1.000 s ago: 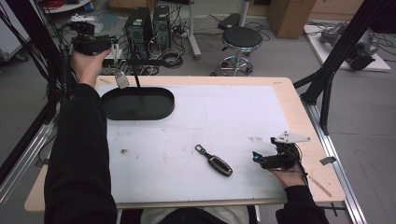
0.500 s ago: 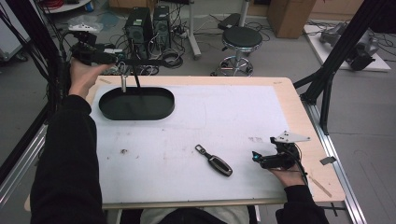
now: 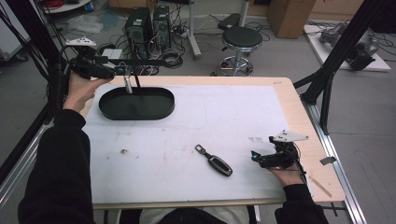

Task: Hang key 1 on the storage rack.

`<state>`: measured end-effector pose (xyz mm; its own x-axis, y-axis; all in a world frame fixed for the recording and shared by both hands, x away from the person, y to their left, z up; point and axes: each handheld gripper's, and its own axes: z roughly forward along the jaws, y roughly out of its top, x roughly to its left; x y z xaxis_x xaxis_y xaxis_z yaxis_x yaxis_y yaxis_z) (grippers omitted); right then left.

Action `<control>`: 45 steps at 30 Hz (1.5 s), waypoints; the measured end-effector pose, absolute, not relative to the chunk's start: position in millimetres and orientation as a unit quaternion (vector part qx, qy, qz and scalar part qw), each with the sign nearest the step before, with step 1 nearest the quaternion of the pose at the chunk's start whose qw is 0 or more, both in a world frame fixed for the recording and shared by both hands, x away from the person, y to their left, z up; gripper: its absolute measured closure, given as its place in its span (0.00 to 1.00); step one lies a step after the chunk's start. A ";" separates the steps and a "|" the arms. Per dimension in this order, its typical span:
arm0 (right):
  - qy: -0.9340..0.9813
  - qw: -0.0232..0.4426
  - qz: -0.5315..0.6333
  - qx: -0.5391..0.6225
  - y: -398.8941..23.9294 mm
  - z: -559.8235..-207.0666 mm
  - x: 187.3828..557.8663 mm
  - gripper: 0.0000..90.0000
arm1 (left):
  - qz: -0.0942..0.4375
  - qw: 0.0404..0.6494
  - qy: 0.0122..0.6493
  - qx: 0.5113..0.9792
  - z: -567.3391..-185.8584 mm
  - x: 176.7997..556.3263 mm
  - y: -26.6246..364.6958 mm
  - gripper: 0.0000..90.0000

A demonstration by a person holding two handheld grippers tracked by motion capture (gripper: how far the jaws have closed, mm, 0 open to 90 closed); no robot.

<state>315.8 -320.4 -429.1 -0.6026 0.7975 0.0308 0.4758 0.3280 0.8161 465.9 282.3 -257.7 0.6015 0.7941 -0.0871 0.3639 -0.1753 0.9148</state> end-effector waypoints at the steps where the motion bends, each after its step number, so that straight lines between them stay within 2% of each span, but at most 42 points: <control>1: 0.792 0.193 0.418 0.402 -320.5 -429.2 316.0 0.01 | 0.213 0.508 0.392 0.737 -258.1 464.1 282.7 0.02; 19: 0.792 0.191 0.420 0.400 -319.9 -428.7 317.2 0.01 | 0.200 0.513 0.390 0.738 -278.8 436.1 288.1 0.02; 31: 0.792 0.192 0.419 0.400 -320.2 -428.9 317.6 0.01 | 0.222 0.487 0.401 0.743 -296.3 419.0 282.0 0.02; 45: 0.792 0.190 0.420 0.400 -319.8 -428.8 317.4 0.01 | 0.219 0.475 0.403 0.751 -316.4 404.1 275.8 0.02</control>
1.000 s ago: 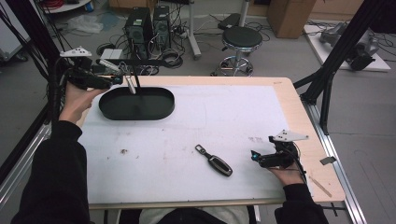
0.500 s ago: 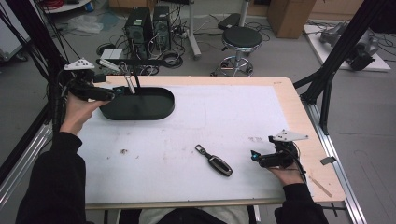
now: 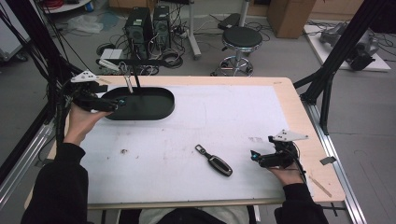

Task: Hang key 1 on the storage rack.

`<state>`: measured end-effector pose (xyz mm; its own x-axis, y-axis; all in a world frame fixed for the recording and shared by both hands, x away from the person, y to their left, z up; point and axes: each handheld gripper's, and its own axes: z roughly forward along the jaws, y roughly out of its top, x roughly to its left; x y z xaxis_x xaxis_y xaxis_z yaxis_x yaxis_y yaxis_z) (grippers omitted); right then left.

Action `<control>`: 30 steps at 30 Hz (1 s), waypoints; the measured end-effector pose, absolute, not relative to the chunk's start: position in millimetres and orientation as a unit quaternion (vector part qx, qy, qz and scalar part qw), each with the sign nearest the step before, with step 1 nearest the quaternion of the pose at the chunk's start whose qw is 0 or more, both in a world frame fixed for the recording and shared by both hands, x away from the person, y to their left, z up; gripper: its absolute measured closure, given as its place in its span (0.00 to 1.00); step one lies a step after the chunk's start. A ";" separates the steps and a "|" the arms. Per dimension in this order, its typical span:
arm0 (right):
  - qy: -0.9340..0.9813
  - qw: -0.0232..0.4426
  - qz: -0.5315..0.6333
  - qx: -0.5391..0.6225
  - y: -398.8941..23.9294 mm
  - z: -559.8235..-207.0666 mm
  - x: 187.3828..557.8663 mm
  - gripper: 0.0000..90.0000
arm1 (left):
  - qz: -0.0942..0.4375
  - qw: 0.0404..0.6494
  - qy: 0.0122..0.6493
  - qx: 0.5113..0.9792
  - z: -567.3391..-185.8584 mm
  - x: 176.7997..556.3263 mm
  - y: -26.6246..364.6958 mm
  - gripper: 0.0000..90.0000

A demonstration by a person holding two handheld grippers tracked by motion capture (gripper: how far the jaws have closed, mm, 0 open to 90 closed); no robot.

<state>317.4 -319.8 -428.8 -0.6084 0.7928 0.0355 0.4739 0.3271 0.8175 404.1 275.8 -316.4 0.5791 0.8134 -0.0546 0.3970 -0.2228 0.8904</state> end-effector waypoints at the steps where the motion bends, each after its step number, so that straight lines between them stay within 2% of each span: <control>1: 0.792 0.190 0.420 0.399 -320.0 -428.7 317.5 0.01 | 0.218 0.475 0.403 0.751 -317.5 402.2 275.7 0.02; 15: 0.793 0.189 0.420 0.398 -319.4 -428.7 317.4 0.01 | 0.229 0.451 0.393 0.768 -336.1 373.6 272.4 0.02; 30: 0.794 0.189 0.418 0.398 -319.1 -429.2 317.6 0.01 | 0.217 0.433 0.392 0.782 -356.4 358.1 279.1 0.02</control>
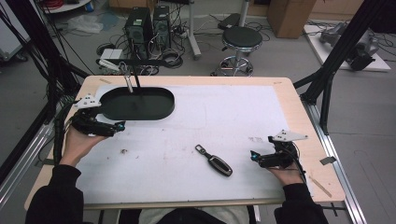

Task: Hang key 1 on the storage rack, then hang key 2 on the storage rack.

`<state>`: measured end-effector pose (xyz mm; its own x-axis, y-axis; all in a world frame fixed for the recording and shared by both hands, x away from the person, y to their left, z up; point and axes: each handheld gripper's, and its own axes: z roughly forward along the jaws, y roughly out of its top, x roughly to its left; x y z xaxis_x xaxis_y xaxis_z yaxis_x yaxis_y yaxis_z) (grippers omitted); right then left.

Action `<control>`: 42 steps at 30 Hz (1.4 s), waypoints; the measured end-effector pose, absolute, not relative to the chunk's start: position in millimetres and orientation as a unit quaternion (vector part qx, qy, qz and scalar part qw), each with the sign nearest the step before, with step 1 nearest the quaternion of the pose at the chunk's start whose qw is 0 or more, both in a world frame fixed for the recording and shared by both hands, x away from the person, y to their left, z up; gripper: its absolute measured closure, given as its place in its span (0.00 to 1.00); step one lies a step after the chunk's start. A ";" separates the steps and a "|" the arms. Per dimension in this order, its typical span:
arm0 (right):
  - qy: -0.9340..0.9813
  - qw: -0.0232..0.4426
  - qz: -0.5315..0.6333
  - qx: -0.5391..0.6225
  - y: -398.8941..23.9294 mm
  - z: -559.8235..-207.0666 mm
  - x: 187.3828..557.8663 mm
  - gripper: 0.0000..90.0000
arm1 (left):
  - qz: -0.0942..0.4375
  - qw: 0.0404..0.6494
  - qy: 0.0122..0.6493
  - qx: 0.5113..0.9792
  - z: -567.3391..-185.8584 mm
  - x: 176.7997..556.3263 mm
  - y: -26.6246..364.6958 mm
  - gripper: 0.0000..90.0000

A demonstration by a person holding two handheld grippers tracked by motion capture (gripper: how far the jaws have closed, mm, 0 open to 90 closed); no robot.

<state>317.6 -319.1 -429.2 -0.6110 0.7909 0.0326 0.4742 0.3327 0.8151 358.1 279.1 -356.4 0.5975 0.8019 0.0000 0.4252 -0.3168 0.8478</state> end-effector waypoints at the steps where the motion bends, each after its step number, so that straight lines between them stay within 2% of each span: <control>1: 0.794 0.189 0.418 0.399 -319.0 -429.3 317.7 0.01 | 0.215 0.433 0.394 0.782 -358.5 356.4 280.2 0.02; 25: 0.799 0.175 0.415 0.399 -312.4 -425.1 319.2 0.01 | 0.192 0.444 0.385 0.786 -393.1 315.5 280.8 0.02; 42: 0.837 0.140 0.389 0.360 -259.2 -400.4 345.4 0.01 | 0.193 0.447 0.400 0.777 -407.2 301.9 295.2 0.02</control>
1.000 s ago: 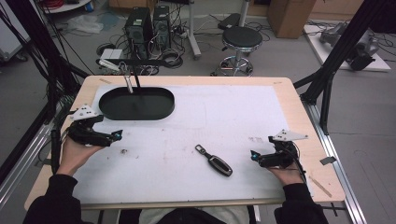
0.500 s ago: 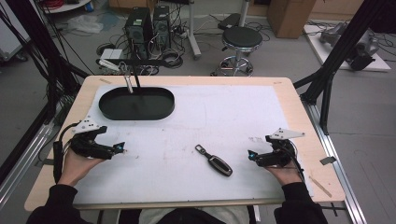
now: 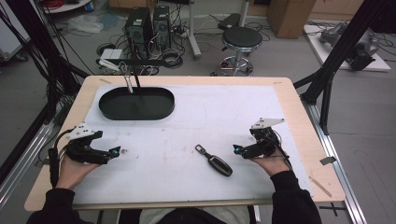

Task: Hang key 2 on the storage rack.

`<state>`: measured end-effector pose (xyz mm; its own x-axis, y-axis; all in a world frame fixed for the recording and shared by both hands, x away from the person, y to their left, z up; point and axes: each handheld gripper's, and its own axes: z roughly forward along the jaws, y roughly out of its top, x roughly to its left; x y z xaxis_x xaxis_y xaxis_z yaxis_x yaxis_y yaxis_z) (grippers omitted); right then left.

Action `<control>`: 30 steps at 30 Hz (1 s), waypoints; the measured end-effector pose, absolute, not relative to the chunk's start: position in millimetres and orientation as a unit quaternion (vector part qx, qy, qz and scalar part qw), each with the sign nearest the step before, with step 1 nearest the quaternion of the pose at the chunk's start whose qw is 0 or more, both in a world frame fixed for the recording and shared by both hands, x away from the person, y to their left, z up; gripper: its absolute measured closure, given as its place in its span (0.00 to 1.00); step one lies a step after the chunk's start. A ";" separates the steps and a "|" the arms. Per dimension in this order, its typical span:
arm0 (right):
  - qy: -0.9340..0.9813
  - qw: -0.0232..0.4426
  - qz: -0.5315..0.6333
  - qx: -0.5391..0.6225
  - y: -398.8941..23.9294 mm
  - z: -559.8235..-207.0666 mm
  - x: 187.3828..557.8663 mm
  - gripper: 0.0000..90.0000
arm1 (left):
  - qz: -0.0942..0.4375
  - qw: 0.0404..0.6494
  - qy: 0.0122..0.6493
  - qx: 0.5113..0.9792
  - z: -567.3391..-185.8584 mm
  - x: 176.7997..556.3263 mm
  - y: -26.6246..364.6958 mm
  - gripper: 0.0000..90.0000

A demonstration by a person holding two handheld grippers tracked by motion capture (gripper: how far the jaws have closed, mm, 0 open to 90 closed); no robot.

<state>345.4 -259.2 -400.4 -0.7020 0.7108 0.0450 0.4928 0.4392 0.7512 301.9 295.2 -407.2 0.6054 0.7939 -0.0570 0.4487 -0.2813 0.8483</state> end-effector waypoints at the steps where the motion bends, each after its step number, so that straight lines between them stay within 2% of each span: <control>1: 0.837 0.137 0.387 0.360 -256.0 -399.2 345.5 0.01 | 0.194 0.445 0.399 0.778 -407.7 301.1 296.0 0.02; 17: 0.858 0.092 0.372 0.341 -213.6 -403.9 351.6 0.01 | 0.194 0.436 0.405 0.780 -421.2 291.3 302.1 0.02; 30: 0.894 0.052 0.323 0.306 -157.9 -417.3 347.8 0.01 | 0.189 0.425 0.415 0.782 -438.4 280.2 313.0 0.02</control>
<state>347.8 -157.9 -417.3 -0.8075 0.5805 0.1043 0.5132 0.6043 0.6095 280.2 313.0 -438.4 0.5841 0.8097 -0.0576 0.4887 -0.2941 0.8214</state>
